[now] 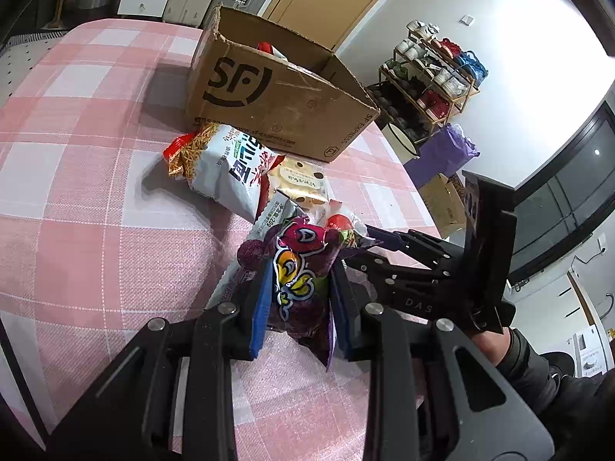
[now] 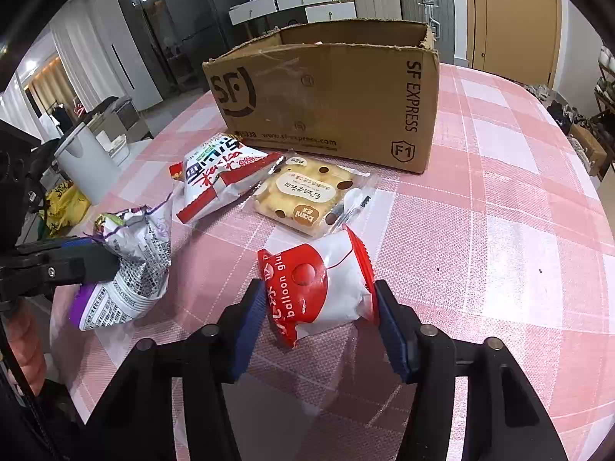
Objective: Organize snacks
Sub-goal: 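Close the right gripper on the red balloon-gum packet while the left holds the candy bag, then carry the candy bag with the left gripper over the box while the right carries the balloon-gum packet, then open both grippers over the box to drop the candy bag and balloon-gum packet, then move both grippers back from the box toward the chip bag and cake packet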
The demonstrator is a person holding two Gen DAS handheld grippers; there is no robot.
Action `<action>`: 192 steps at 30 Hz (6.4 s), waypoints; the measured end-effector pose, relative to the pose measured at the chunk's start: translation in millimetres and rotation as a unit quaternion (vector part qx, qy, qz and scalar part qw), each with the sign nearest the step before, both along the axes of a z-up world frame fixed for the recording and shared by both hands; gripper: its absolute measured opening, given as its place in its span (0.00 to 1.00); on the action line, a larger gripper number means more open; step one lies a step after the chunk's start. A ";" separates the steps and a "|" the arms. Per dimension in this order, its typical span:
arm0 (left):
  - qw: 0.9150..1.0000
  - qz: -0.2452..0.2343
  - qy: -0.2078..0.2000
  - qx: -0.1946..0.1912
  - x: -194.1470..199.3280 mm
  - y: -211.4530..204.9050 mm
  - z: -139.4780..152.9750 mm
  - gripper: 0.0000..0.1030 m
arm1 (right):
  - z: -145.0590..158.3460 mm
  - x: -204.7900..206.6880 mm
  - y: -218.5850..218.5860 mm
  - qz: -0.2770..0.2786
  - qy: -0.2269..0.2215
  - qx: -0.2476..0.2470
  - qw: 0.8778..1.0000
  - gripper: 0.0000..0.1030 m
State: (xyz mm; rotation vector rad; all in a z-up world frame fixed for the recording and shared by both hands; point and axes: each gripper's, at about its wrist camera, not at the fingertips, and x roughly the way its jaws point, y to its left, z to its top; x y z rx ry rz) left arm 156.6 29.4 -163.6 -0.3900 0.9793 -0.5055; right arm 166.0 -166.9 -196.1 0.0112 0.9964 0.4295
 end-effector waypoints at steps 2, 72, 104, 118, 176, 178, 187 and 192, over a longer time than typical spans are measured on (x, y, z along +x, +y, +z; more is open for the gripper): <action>1.000 0.001 0.000 0.000 -0.2 -0.1 0.6 0.24 | 1.6 -0.7 -2.1 0.000 -0.001 0.006 1.000 0.49; 0.977 0.008 -0.177 0.116 151.0 -25.6 198.0 0.25 | 217.7 124.0 -16.6 0.017 -0.181 0.107 0.978 0.47; 0.985 0.009 -0.099 0.143 261.8 -37.7 86.8 0.77 | 135.7 199.6 -35.5 -0.026 -0.119 0.104 0.987 0.63; 0.981 0.019 -0.126 0.149 212.9 -34.2 116.5 0.77 | 167.3 149.4 -44.3 -0.033 -0.157 0.112 0.981 0.69; 0.990 0.096 -0.023 0.101 90.0 27.9 -6.1 0.99 | 42.4 32.4 -10.7 -0.046 -0.095 0.088 0.990 0.98; 0.990 0.096 -0.020 0.103 95.8 28.6 -9.3 0.99 | 41.1 33.8 -11.5 -0.047 -0.095 0.091 0.990 0.98; 0.992 0.090 -0.010 0.087 122.3 24.5 -17.9 0.99 | 39.1 33.2 -15.3 -0.050 -0.090 0.097 0.990 0.98; 0.992 0.089 -0.005 0.083 134.7 23.0 -25.0 0.99 | 37.8 33.3 -17.4 -0.051 -0.089 0.101 0.990 0.98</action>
